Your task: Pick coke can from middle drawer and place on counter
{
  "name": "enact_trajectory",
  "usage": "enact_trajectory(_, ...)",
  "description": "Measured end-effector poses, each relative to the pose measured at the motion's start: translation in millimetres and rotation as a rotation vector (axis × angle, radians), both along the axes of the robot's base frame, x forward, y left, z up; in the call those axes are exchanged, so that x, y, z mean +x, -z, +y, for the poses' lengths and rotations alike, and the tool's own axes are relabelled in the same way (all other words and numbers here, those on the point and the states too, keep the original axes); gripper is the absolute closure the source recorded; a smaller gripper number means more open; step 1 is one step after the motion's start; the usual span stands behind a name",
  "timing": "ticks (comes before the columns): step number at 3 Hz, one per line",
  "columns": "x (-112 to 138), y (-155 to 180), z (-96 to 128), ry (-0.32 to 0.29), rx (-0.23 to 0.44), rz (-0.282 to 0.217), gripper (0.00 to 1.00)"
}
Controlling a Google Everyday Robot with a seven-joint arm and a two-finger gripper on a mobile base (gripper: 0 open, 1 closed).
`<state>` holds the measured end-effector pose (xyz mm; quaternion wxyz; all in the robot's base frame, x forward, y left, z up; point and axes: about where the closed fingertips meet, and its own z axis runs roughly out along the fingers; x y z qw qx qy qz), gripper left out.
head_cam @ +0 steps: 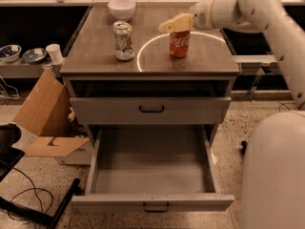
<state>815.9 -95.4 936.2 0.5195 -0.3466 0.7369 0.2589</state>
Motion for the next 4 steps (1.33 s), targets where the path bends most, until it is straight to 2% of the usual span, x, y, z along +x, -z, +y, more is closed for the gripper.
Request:
enact_trajectory(1, -25, -43, -19, -0.039, -0.015, -0.002, 0.00)
enact_trajectory(2, -43, -90, -30, 0.039, -0.114, 0.012, 0.00)
enact_trajectory(3, -81, -120, -22, 0.209, -0.339, 0.125, 0.00)
enact_trajectory(4, -82, -126, -23, 0.254, -0.355, 0.124, 0.00)
